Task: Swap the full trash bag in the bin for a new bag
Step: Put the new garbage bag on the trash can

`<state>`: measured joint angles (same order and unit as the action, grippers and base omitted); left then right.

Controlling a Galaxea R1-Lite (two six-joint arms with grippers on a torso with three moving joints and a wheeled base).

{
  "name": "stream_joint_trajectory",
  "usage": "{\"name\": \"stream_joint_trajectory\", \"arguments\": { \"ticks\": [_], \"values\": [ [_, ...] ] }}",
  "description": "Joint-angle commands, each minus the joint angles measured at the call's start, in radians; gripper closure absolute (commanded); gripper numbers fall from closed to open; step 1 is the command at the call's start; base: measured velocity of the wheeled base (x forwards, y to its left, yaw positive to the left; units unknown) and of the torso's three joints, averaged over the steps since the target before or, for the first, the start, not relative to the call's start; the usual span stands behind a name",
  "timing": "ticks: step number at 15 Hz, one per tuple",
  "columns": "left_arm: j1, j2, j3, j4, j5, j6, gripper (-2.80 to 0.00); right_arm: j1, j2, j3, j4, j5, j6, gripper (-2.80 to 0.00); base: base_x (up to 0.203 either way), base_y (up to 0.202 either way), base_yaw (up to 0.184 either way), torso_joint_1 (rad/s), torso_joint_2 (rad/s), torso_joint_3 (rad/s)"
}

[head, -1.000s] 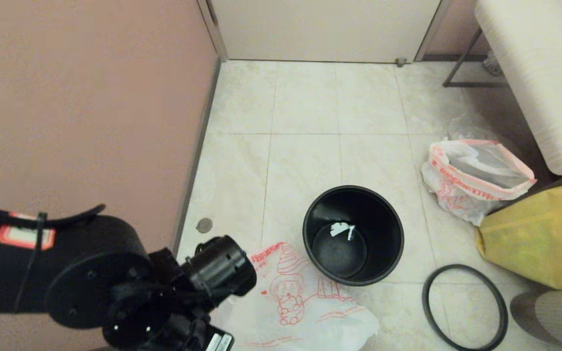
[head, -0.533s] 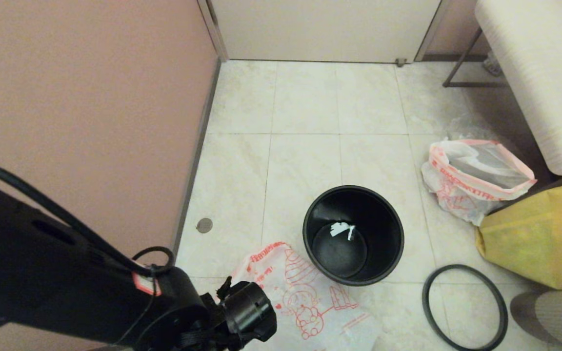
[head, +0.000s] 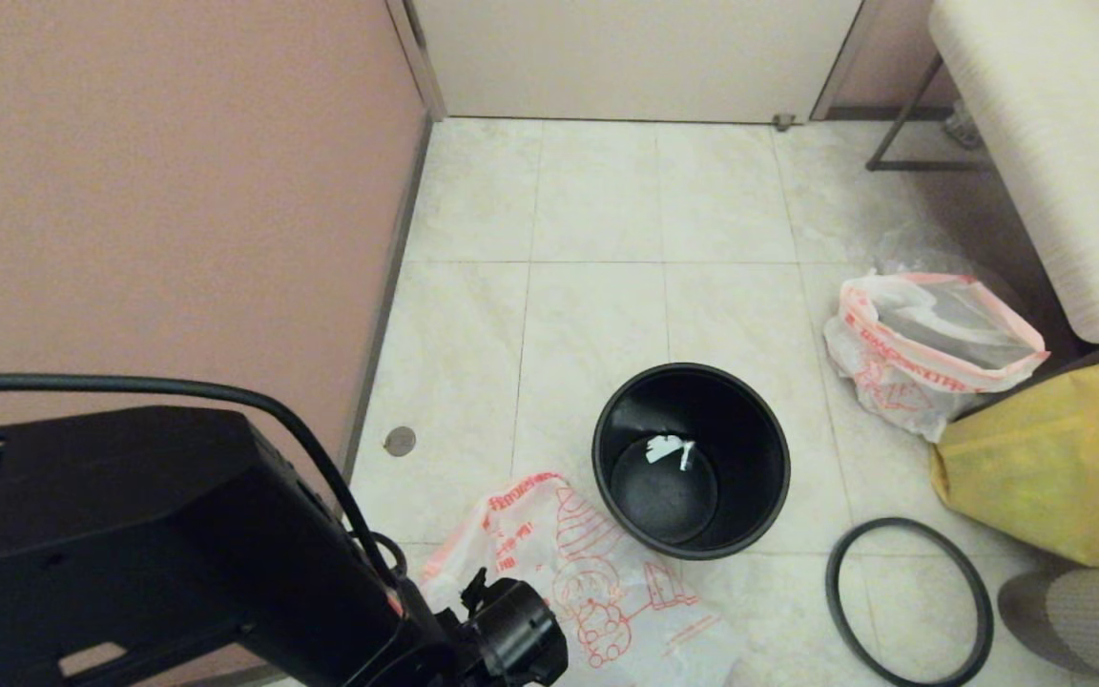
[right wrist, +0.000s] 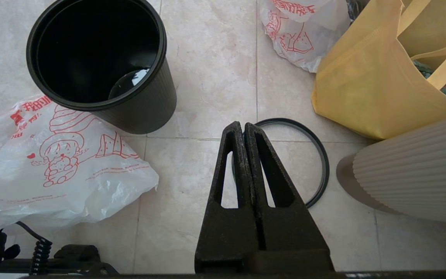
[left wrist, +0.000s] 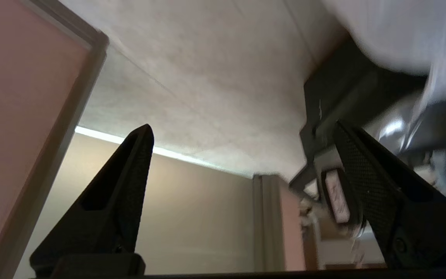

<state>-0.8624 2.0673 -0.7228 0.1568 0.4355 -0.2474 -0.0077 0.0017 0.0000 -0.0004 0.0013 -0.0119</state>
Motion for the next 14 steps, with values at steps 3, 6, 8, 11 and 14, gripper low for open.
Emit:
{"name": "stream_joint_trajectory", "arguments": {
  "ticks": [3,6,8,11,14],
  "values": [
    [-0.016,-0.086,0.040,0.002,-0.092,0.015,-2.80,0.000,0.000,0.000,-0.001,0.000,0.000,0.00,0.000,0.000,0.000,0.000,0.00,0.000],
    [-0.056,-0.157,0.066,0.019,-0.173,0.016,-2.80,0.000,0.000,0.000,0.000,0.000,0.000,0.00,0.000,0.000,0.000,0.000,0.00,0.000],
    [-0.089,-0.196,0.100,0.039,-0.195,0.055,-2.80,0.000,0.000,0.000,-0.001,0.000,0.000,0.00,0.000,0.000,0.000,0.000,0.00,0.000],
    [-0.085,-0.155,0.031,0.039,-0.184,0.081,-2.80,0.000,0.000,0.000,-0.001,0.000,0.000,0.00,0.000,0.000,0.000,0.000,0.00,0.000],
    [-0.081,-0.084,-0.051,0.034,-0.155,0.083,-2.80,0.000,0.000,0.000,0.000,0.000,0.000,0.00,0.000,0.000,0.000,0.000,0.00,0.000]
  ]
}}
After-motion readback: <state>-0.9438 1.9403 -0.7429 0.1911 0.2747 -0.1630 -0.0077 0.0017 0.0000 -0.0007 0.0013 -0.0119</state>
